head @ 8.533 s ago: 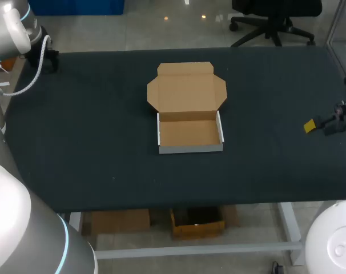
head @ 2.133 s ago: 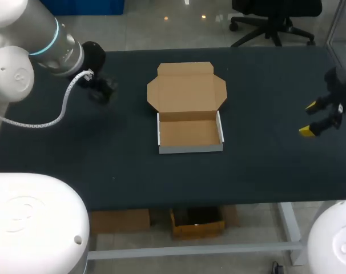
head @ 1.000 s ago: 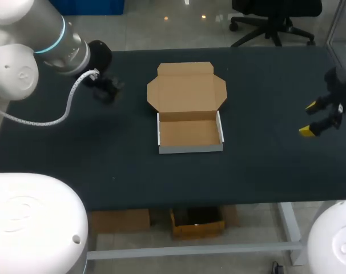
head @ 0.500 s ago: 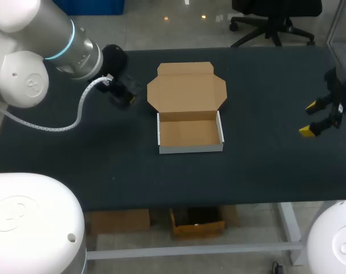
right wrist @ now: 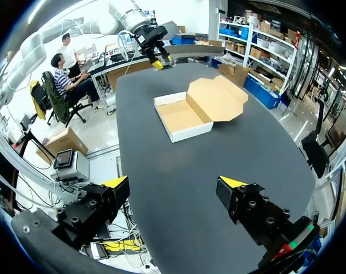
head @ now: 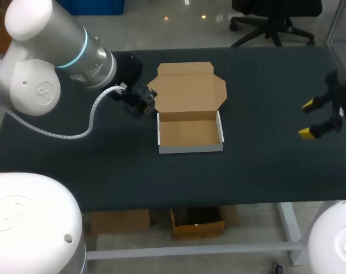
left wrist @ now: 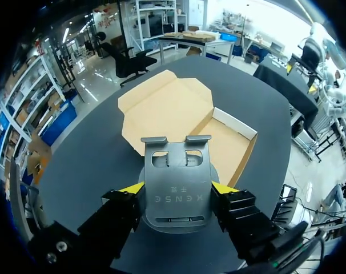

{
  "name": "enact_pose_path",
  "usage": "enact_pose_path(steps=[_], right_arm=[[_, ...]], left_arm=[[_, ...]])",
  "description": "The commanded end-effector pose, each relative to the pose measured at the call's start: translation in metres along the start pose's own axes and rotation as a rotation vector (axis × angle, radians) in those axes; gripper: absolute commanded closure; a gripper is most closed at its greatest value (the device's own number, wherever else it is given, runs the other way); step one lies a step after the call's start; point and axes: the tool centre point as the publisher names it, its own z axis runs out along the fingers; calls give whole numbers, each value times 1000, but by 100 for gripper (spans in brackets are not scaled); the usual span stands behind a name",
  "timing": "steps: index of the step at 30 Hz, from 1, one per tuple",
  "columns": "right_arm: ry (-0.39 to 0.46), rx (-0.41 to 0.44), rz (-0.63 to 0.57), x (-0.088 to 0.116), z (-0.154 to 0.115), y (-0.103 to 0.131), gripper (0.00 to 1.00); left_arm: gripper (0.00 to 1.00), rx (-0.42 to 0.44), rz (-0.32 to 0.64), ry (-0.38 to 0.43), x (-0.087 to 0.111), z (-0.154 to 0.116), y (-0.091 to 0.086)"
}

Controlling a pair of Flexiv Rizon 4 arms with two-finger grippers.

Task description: Assemble the packaging by folding the flat box into shape, placing the metal phone stand inside, and closing the box properly

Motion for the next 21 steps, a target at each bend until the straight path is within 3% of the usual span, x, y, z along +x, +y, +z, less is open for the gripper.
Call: enact_pose_path(steps=[1,21], right_arm=[[13,-26,-11,0,-2,-3,0],[21,-34,-20,0,-1,-2,0]], left_arm=[[100,-4,8,5,8,8,-5],[100,-7,96,65,58,42,-29]])
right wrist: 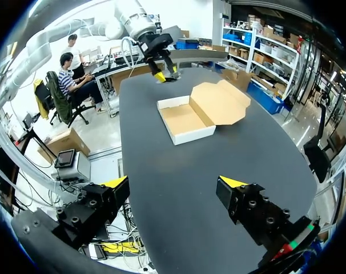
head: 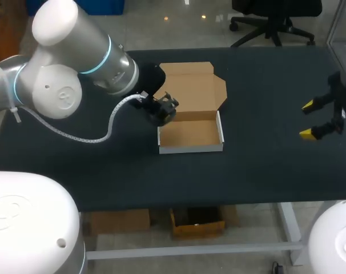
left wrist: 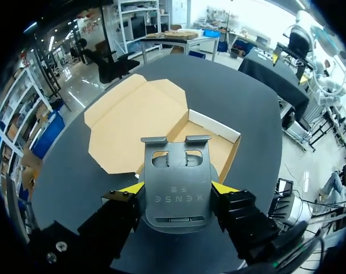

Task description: Assemble the packaging by folding the flat box into shape, placing the metal phone stand inside, and closing the box properly

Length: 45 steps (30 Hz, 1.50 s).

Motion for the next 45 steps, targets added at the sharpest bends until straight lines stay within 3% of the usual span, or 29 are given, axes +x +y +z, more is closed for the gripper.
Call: enact_pose_path(steps=[1,10,21,45], right_arm=[[3,-3,-1,0,-2,0,0],[3,-3,-1,0,-2,0,0],[3,-3,-1,0,-2,0,0],[3,-3,-1,0,-2,0,0]], left_arm=[[100,-10,15,-2,9,16,-11],[100,-42,65,27,30,45,-21],[100,-68,97,37,39,70,-30],[100,-105,108,37,36,116,-32]])
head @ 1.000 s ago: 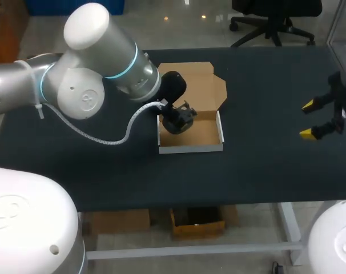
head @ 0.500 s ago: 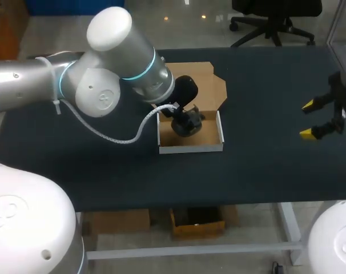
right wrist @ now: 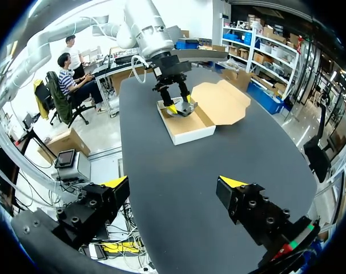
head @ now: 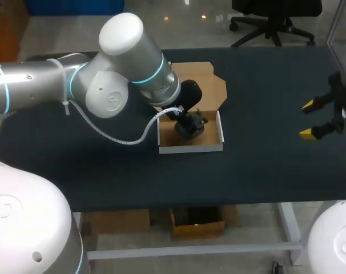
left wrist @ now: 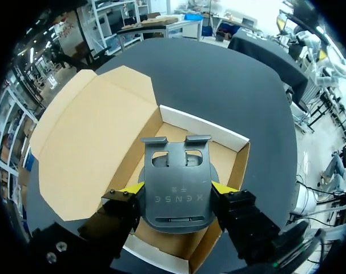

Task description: Assemble the packaging by folding the flat box into shape, placing the metal phone stand inside, and closing the box properly

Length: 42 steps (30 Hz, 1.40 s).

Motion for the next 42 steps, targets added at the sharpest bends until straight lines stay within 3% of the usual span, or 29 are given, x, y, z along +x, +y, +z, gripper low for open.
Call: enact_pose_path(steps=[1,25,26,28,31,34,36,38,42], right_arm=[[3,-4,-2,0,-1,-1,0],[3,-4,-2,0,-1,-1,0],[3,-4,-2,0,-1,-1,0],[3,-4,-2,0,-1,-1,0],[3,-4,-2,0,-1,-1,0],[3,-4,-2,0,-1,-1,0],[3,-4,-2,0,-1,-1,0],[3,-4,-2,0,-1,-1,0],[3,-4,-2,0,-1,-1,0]], left_arm=[[100,-9,-2,-4,-1,11,-6],[98,-40,-20,-6,-13,28,-4],[87,-40,-20,-6,-13,28,-4],[75,-42,-20,-8,-14,29,-4],[60,-45,-21,-11,-14,30,-4],[56,-54,-24,-17,-15,31,-3],[37,-55,-27,-17,-16,31,-3],[35,-57,-28,-18,-16,32,-3],[0,-59,-31,-21,-16,33,-3]])
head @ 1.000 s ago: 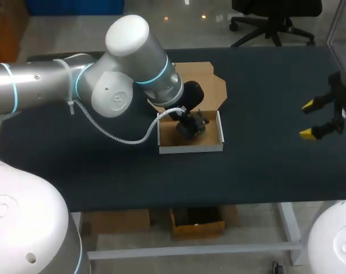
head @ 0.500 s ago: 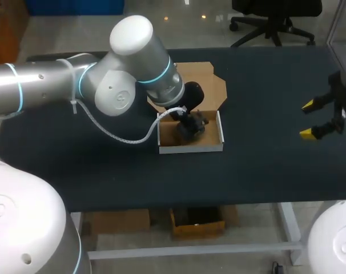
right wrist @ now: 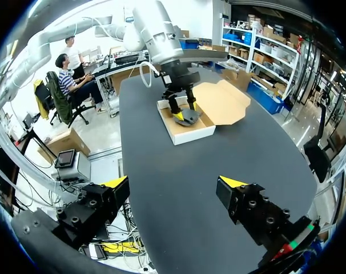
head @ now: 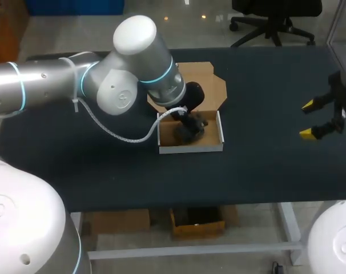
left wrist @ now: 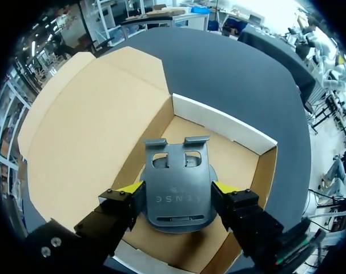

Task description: Assemble the packaging by folding the flat box into shape, placing the metal phone stand inside, and closing the box properly

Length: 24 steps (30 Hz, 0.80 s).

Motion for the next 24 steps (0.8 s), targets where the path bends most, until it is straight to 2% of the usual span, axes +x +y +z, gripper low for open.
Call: enact_pose_path(steps=[1,14,24], right_arm=[[2,-4,-1,0,-1,-1,0],[2,-4,-1,0,-1,-1,0],[2,-4,-1,0,-1,-1,0]], left_arm=[[0,-9,-2,-9,1,2,-3],[0,-13,-58,-19,3,-10,1],[0,-90,-214,-55,16,-25,2]])
